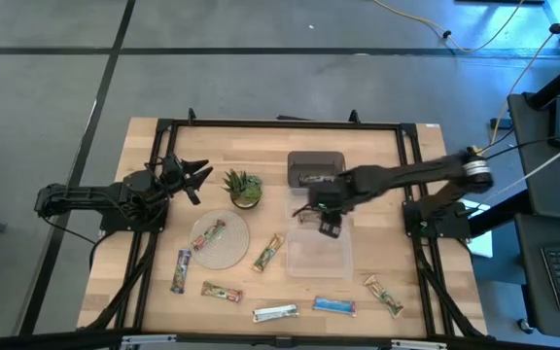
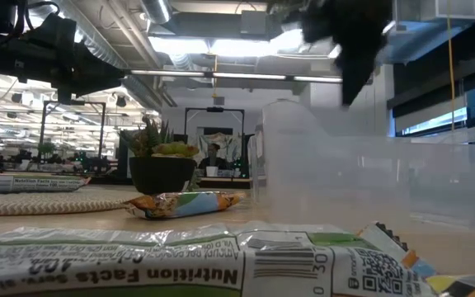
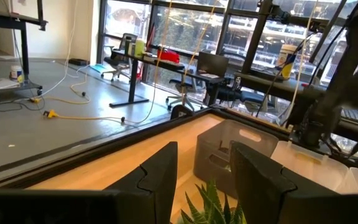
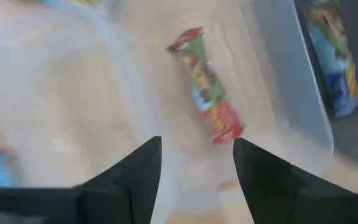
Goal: Pick and place Granola Bars by type
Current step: Put the yellow granola bar into the bottom transparent bin
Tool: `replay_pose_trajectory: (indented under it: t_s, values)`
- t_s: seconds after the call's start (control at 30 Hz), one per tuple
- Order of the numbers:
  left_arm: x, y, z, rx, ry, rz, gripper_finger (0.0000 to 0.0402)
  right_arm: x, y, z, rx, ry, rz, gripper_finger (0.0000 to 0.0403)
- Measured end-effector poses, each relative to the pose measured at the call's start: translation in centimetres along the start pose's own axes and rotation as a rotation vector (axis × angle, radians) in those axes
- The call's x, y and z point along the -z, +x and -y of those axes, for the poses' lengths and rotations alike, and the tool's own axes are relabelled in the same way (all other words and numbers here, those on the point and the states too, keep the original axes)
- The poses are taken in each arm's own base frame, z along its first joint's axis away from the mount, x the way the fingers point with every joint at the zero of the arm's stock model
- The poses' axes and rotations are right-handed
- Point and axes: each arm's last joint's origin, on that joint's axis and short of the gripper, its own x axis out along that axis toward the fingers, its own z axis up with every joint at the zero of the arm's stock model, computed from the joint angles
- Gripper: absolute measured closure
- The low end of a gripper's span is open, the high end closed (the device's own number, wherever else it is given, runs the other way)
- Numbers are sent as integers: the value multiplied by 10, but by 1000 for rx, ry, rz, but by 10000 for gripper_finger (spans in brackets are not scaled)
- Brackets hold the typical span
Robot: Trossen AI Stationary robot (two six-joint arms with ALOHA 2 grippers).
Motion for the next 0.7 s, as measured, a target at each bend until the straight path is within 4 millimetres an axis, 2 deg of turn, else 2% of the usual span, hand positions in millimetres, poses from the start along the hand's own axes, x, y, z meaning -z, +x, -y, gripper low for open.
replay_pose_trajectory:
  t_s: [0.13, 0.27, 0.43, 0.7]
  values:
    - [0, 0, 0, 0, 0, 0, 263, 36, -43, -8, -33, 171, 8, 205]
    - [0, 0, 0, 0, 0, 0, 263, 70, -70, -23, -21, 275, 66, 203]
    - [0, 0, 0, 0, -1, 0, 263, 100, -76, -52, -20, 267, 85, 202]
    - [0, 0, 0, 0, -1, 0, 263, 148, -59, -103, -7, 349, -33, 202]
